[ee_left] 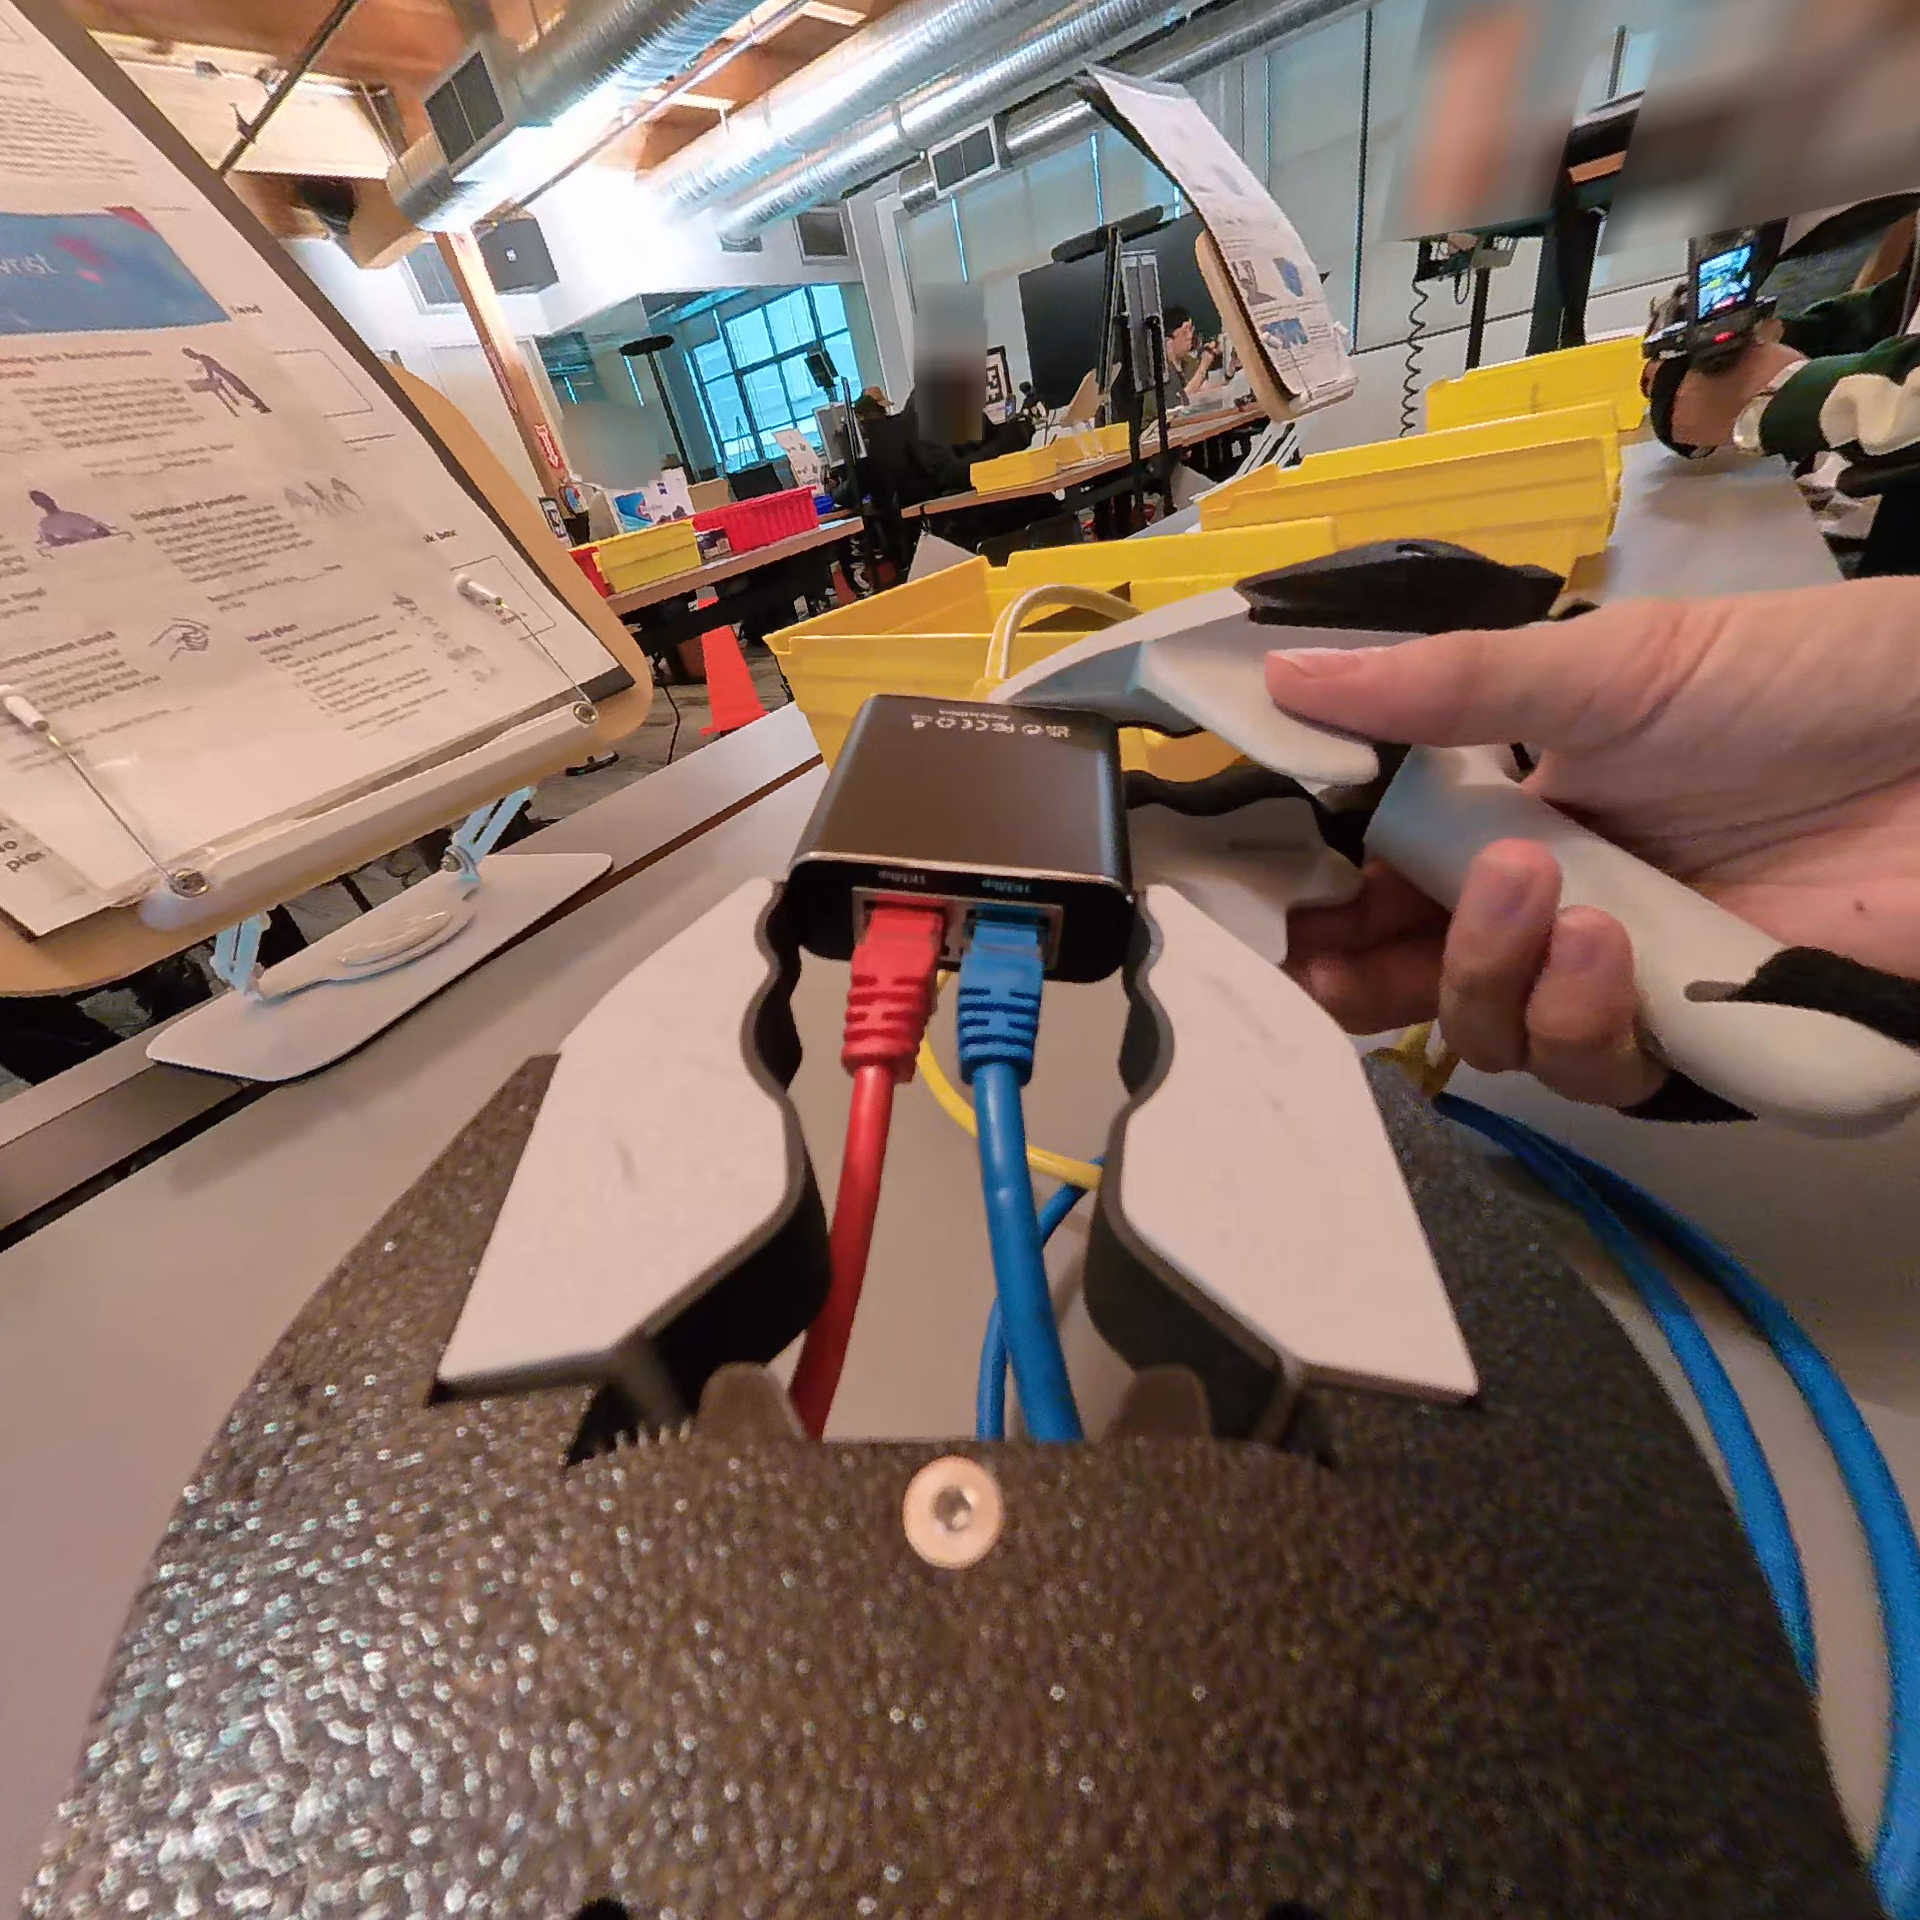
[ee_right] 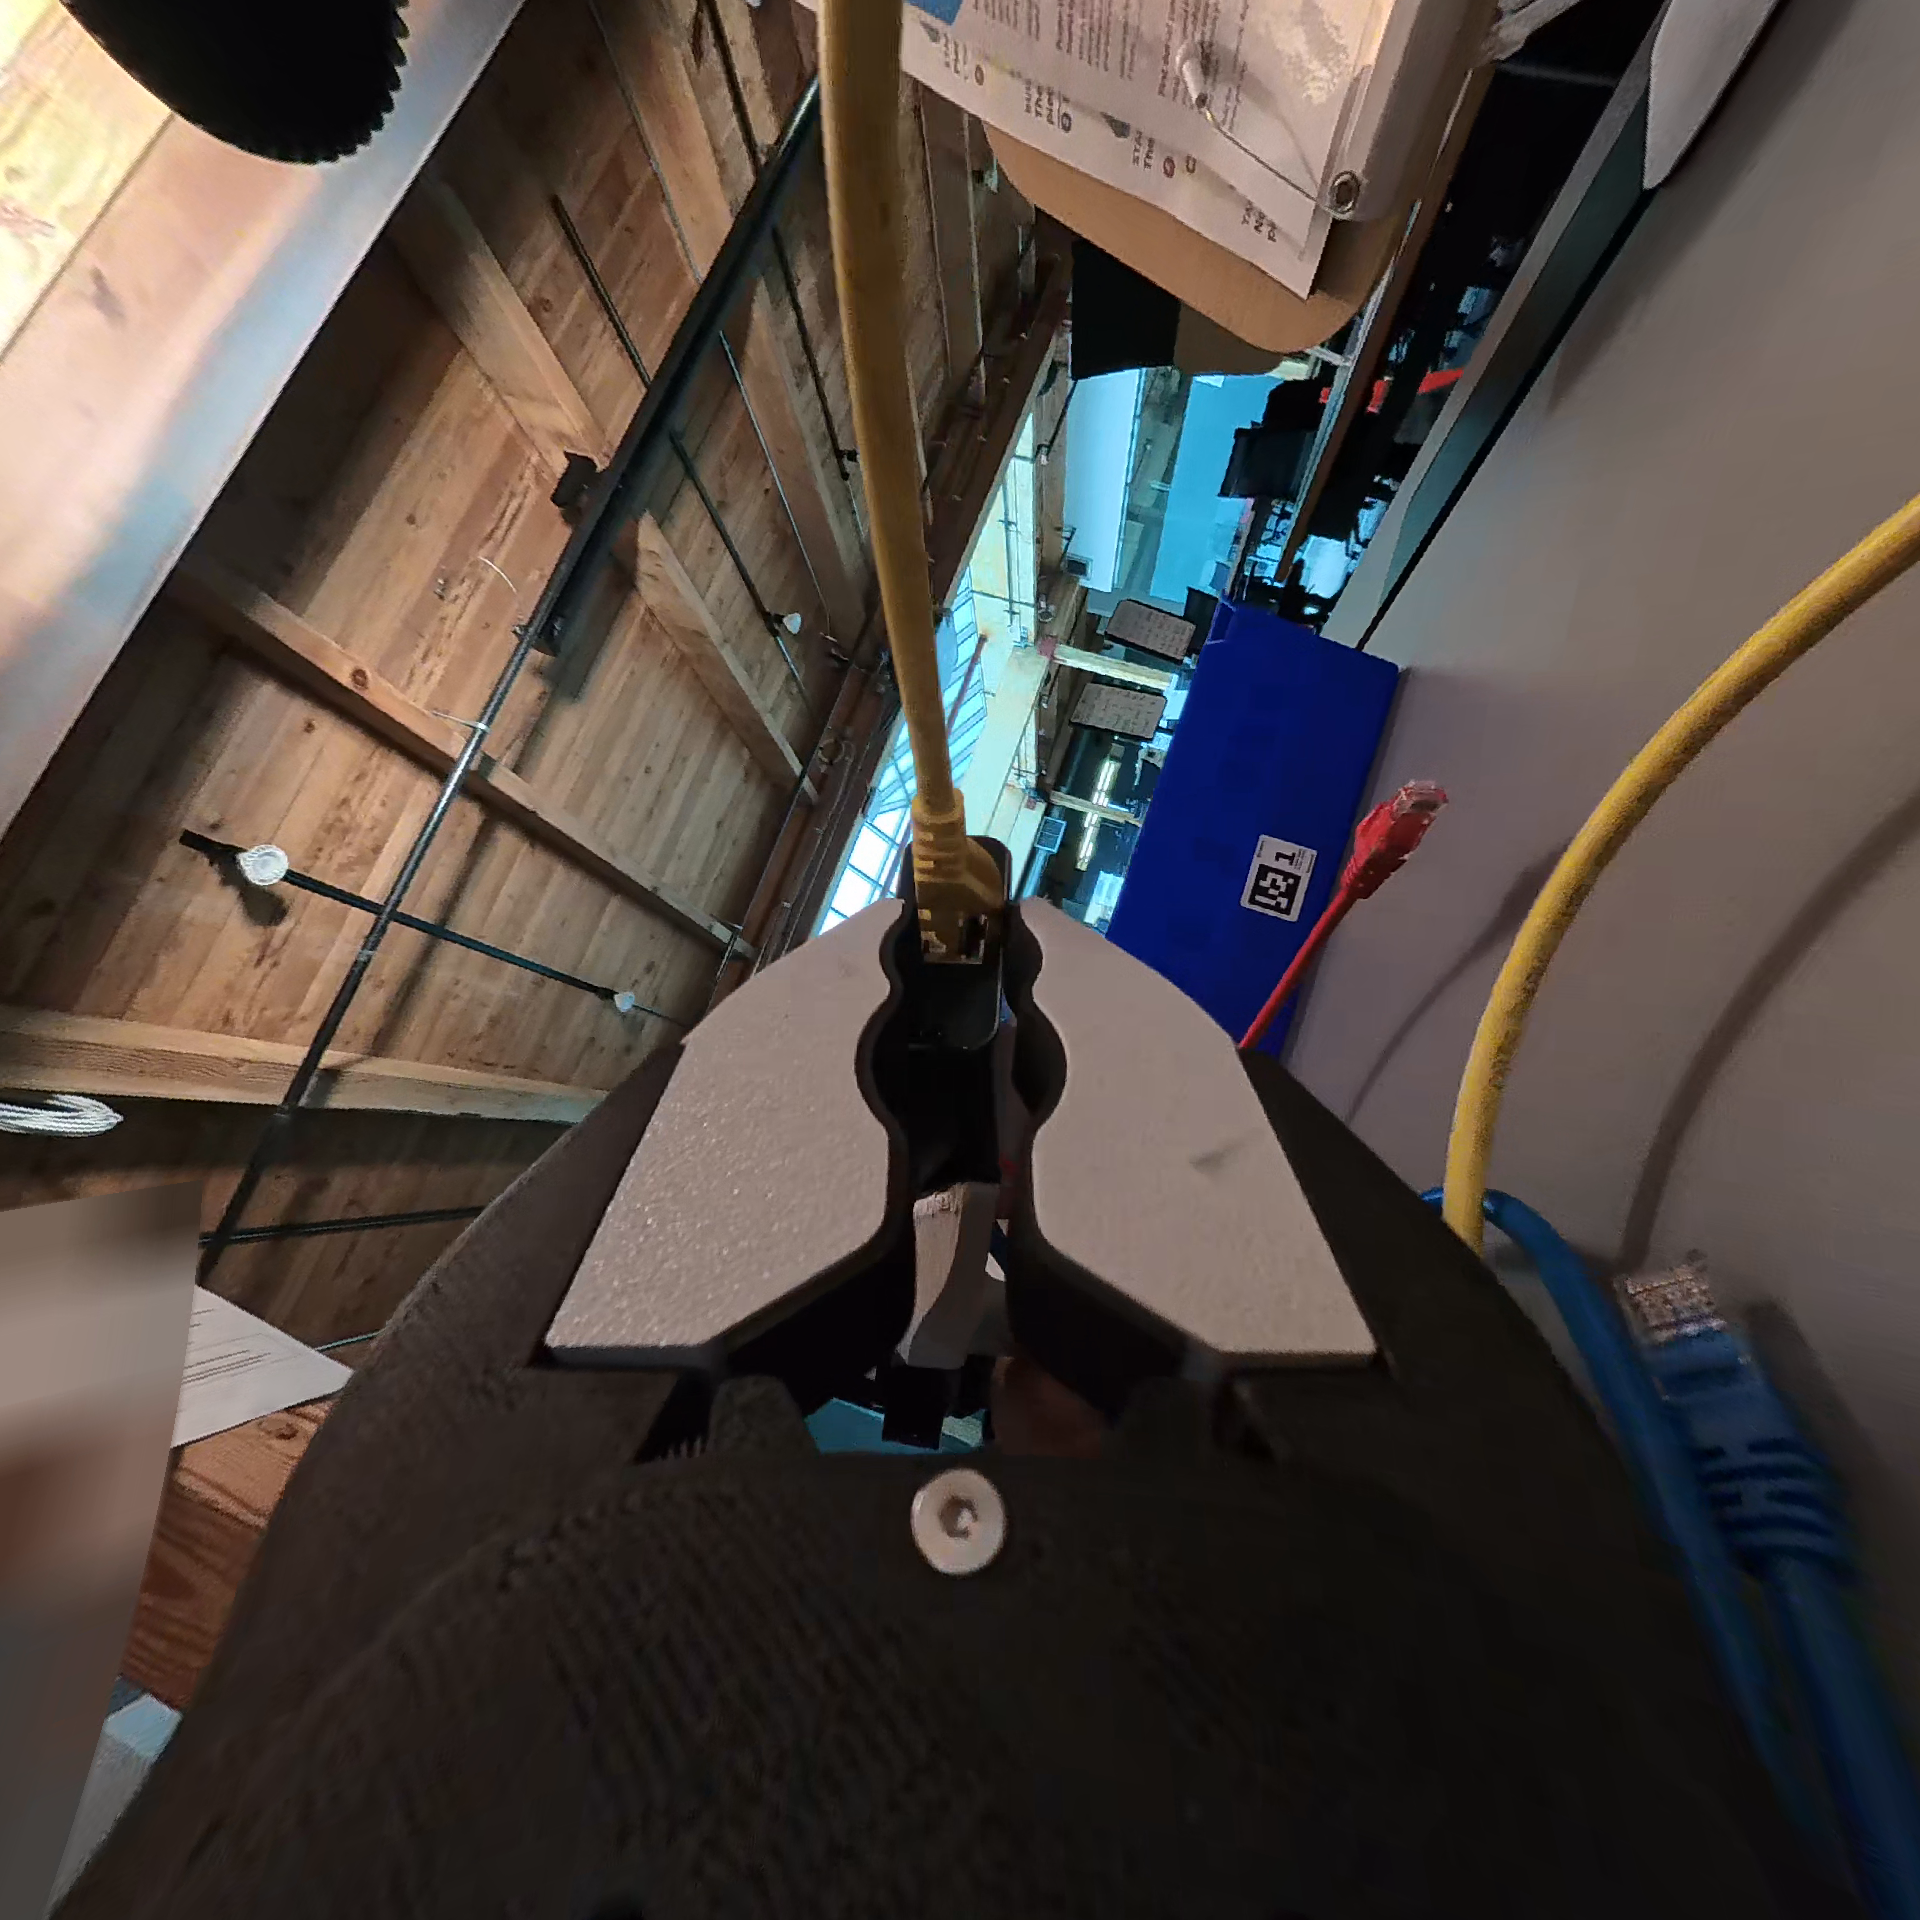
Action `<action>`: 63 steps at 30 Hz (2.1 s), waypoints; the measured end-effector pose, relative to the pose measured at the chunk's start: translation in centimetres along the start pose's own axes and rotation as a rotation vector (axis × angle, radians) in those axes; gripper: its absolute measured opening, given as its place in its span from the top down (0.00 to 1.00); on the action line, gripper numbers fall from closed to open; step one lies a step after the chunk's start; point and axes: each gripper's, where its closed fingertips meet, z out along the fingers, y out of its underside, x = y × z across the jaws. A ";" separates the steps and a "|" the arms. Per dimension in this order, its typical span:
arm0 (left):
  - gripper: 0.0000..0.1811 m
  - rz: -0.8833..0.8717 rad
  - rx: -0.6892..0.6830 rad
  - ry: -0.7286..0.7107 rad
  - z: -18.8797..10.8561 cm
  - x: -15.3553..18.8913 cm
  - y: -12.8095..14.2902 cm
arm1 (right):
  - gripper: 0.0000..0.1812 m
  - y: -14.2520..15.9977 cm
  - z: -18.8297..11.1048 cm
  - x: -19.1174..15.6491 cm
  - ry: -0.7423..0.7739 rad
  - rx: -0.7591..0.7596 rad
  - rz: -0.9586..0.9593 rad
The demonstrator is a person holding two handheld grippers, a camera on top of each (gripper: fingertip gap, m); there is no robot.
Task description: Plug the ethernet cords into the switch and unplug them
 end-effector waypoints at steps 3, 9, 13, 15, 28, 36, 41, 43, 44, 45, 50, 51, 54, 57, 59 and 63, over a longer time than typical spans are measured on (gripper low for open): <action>0.67 0.017 -0.005 -0.005 0.0 0.0 0.1 | 0.93 0.1 0.1 0.0 -0.030 -0.030 -0.042; 0.67 0.070 -0.029 -0.043 0.1 -0.3 0.5 | 0.93 0.1 0.4 0.1 -0.024 -0.075 -0.207; 0.67 0.085 -0.021 -0.051 0.1 -0.6 0.5 | 0.93 0.0 0.6 0.1 -0.073 -0.100 -0.251; 0.67 0.105 -0.031 -0.062 0.2 -0.6 0.6 | 0.93 -0.1 0.6 0.1 -0.084 -0.094 -0.248; 0.67 0.100 -0.001 -0.109 0.3 -1.0 0.1 | 0.93 -0.3 1.3 -0.8 -0.102 -0.122 -0.347; 0.67 0.094 -0.020 -0.132 0.4 -1.2 0.2 | 0.93 -0.5 1.5 -0.8 -0.080 -0.140 -0.399; 0.67 -0.001 -0.013 -0.109 0.6 -1.1 0.4 | 0.95 -2.3 1.1 -1.1 -0.058 -0.058 -0.445; 0.67 0.026 -0.004 -0.122 0.3 -1.2 0.3 | 0.94 -4.8 0.1 -1.2 -0.035 -0.026 -0.484; 0.67 0.002 0.017 -0.123 0.1 -1.4 0.0 | 0.94 -5.4 -0.3 -1.3 -0.008 -0.035 -0.528; 0.67 -0.015 0.033 -0.129 -0.1 -1.7 -0.2 | 0.94 -5.2 -0.7 -1.9 -0.016 -0.068 -0.547; 0.67 -0.031 0.023 -0.158 -0.5 -2.8 0.2 | 0.93 -4.6 -2.5 -5.0 0.063 -0.296 -0.702; 0.67 -0.029 0.021 -0.161 -0.5 -2.8 0.3 | 0.94 -5.2 -3.0 -6.3 0.060 -0.317 -0.731; 0.67 -0.037 0.012 -0.153 -0.5 -2.8 0.5 | 0.94 -7.0 -4.2 -10.4 0.045 -0.401 -0.789; 0.67 -0.043 0.015 -0.147 -0.5 -2.9 0.5 | 0.94 -8.0 -5.3 -13.8 0.047 -0.478 -0.858; 0.67 -0.043 0.009 -0.149 -0.5 -2.9 0.6 | 0.94 -8.7 -6.0 -15.1 0.068 -0.532 -0.890; 0.67 -0.054 0.011 -0.145 -0.6 -3.0 0.6 | 0.94 -9.5 -6.5 -18.4 0.026 -0.536 -0.843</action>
